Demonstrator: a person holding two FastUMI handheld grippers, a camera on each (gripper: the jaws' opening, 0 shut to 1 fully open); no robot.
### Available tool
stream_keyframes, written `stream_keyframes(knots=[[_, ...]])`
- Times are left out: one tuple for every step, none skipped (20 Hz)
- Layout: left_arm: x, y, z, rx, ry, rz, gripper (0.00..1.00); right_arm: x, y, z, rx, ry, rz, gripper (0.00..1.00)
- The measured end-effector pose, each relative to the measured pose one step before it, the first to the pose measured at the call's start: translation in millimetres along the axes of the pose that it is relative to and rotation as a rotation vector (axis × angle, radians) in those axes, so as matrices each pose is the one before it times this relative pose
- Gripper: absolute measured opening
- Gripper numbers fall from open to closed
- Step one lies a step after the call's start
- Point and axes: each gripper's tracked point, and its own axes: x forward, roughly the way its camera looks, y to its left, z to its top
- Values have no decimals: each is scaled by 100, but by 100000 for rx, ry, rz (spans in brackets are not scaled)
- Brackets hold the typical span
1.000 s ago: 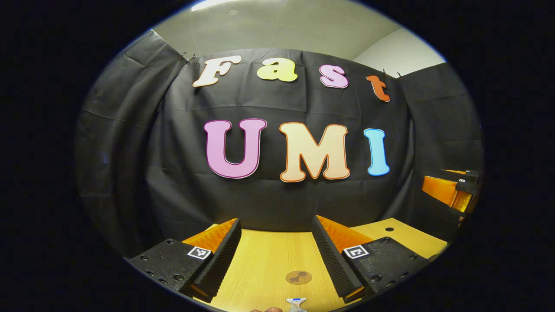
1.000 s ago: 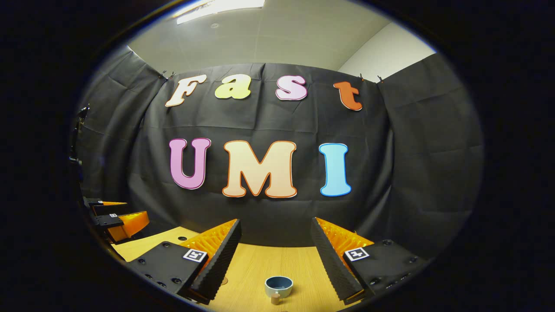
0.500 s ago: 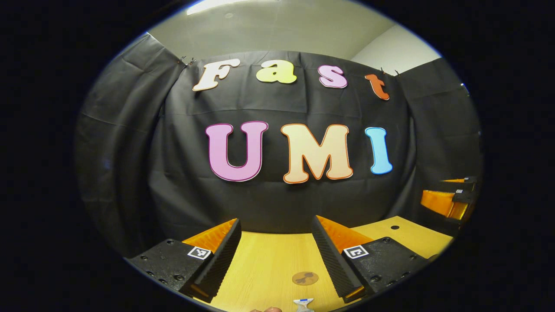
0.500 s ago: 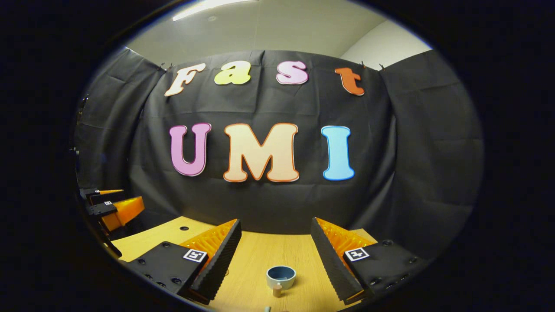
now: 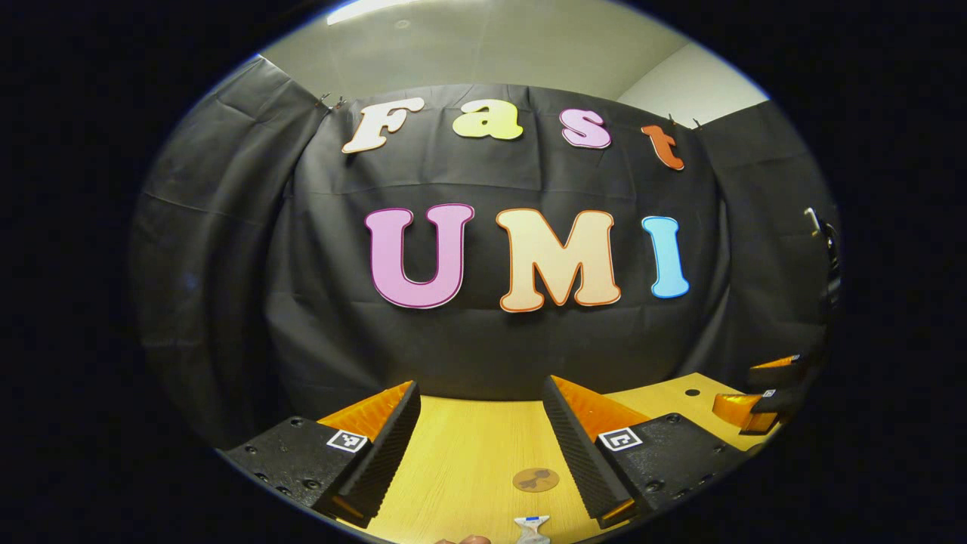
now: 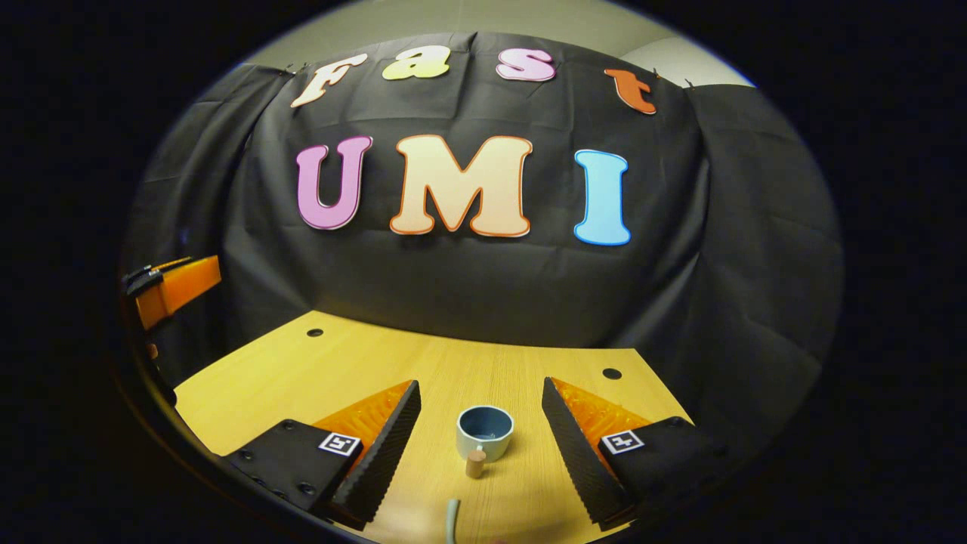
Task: Put the toothbrush and toothpaste on the desktop into the cup, then pick up the cup and place it on the coaster on the desktop.
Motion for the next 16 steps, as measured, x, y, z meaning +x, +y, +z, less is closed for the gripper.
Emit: stream_keyframes(knots=[[-62, 124, -35, -2, 155, 433, 94, 163, 175, -913, -758, 2570, 556, 100], [4, 139, -31, 84, 247, 455, 94, 200, 120, -709, -928, 1935, 340, 100], [-23, 185, -157, 101, 80, 423, 95, 268, -98, -693, -1346, 2056, -572, 100], [-102, 142, -47, 183, 302, 308, 94, 184, 32, -787, -1554, 2470, -2, 100], [-45, 90, -222, 213, 418, 229, 94, 265, 271, -1173, -1193, 2920, 470, 100], [-12, 94, -107, 226, 374, 201, 94, 243, 189, -1058, -926, 3554, 582, 100], [-16, 193, -160, 243, 201, 395, 94, 449, 247, -1220, -694, 3505, 551, 100], [57, 182, -116, 167, 380, 454, 94, 390, 6, -1040, -485, 3384, 227, 100], [20, 100, -134, -79, 329, 289, 94, 315, -81, -1001, -219, 3184, -137, 100], [-3, 84, -72, -119, 456, 463, 94, 364, 14, -827, 113, 3334, 184, 100], [25, 205, -266, -142, 402, 267, 94, 267, 129, -1064, 152, 3787, 481, 100], [-58, 155, -65, -48, 390, 393, 94, 402, 87, -1029, -46, 3894, 158, 100], [-7, 107, -200, 46, 307, 282, 94, 331, 24, -996, -309, 3805, 196, 100], [11, 40, -124, 157, 369, 166, 94, 350, 60, -782, -121, 3314, 190, 100], [91, 127, -151, 233, 623, 322, 94, 492, 55, -826, -212, 3155, 224, 100], [53, 150, -220, 139, 526, 265, 94, 411, 230, -695, -199, 2944, 553, 100]])
